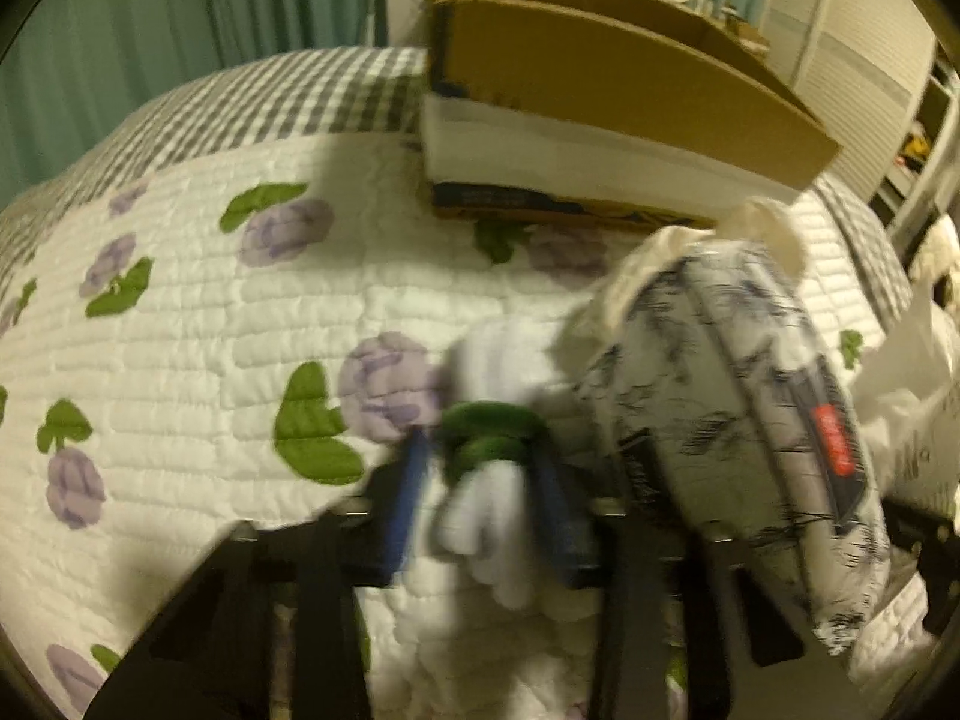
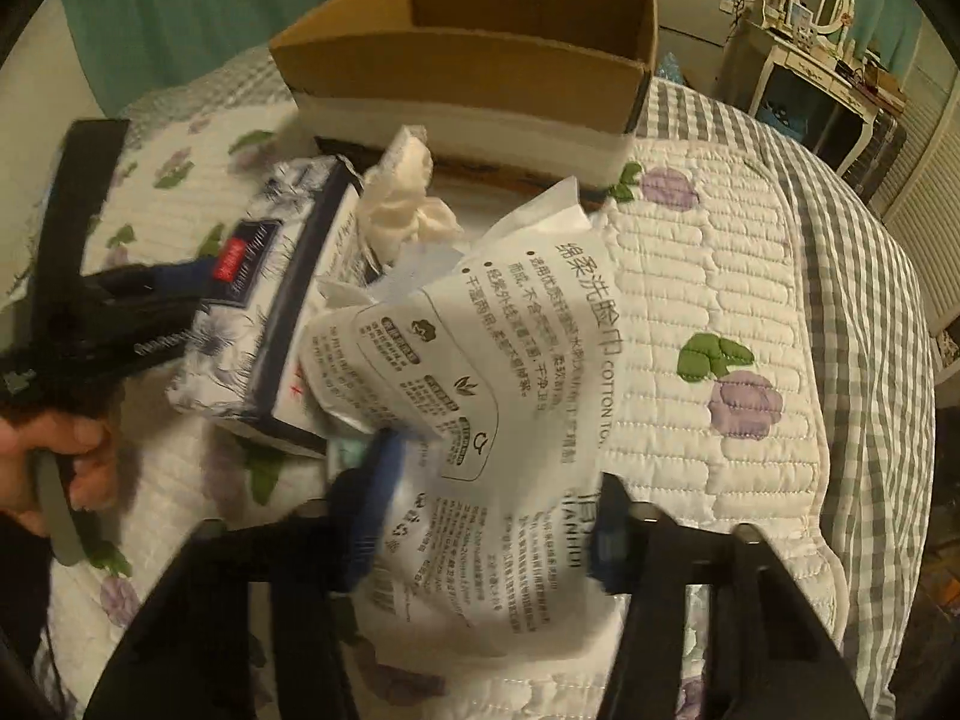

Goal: Organize soft objects
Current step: 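Lift the socks with the left gripper while the right lifts the towel bag toward the box, then open both grippers to drop the socks and towel bag into the box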

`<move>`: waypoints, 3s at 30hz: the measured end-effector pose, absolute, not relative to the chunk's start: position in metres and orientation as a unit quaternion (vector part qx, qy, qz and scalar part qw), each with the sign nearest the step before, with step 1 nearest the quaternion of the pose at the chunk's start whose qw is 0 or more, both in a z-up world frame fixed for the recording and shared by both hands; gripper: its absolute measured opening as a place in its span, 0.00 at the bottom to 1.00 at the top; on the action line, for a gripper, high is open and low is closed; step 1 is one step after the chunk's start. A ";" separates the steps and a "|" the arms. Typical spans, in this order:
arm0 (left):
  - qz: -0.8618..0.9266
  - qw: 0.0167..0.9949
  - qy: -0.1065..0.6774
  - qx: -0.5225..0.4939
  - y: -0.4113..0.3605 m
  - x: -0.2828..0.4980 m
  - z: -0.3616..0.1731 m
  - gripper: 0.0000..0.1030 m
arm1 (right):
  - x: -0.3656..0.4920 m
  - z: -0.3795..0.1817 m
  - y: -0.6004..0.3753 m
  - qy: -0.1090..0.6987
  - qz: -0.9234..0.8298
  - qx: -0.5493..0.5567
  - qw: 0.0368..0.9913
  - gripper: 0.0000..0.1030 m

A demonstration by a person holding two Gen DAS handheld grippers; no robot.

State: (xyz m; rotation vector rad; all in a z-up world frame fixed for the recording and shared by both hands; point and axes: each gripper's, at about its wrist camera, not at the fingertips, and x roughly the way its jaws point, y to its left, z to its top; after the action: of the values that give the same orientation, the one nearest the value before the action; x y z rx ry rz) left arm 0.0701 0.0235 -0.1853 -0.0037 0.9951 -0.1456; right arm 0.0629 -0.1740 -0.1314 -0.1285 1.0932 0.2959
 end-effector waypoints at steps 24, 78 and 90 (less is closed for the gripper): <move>-0.072 0.940 0.330 0.035 0.006 0.018 -0.049 0.20 | 0.036 -0.021 -0.208 0.362 0.097 0.026 0.927 0.30; -0.099 0.935 0.341 0.017 -0.004 0.205 -0.076 0.21 | 0.269 -0.048 -0.161 0.314 0.105 -0.058 0.942 0.34; -0.083 0.934 0.346 0.026 -0.013 0.212 -0.076 0.44 | 0.274 -0.068 -0.153 0.348 0.087 -0.088 0.929 0.51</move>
State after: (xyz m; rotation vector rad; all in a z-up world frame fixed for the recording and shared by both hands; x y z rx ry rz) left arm 0.2122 -0.0129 -0.0757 0.0538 0.7070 -0.1702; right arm 0.2741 -0.1534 -0.0684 -0.1793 0.7131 0.1784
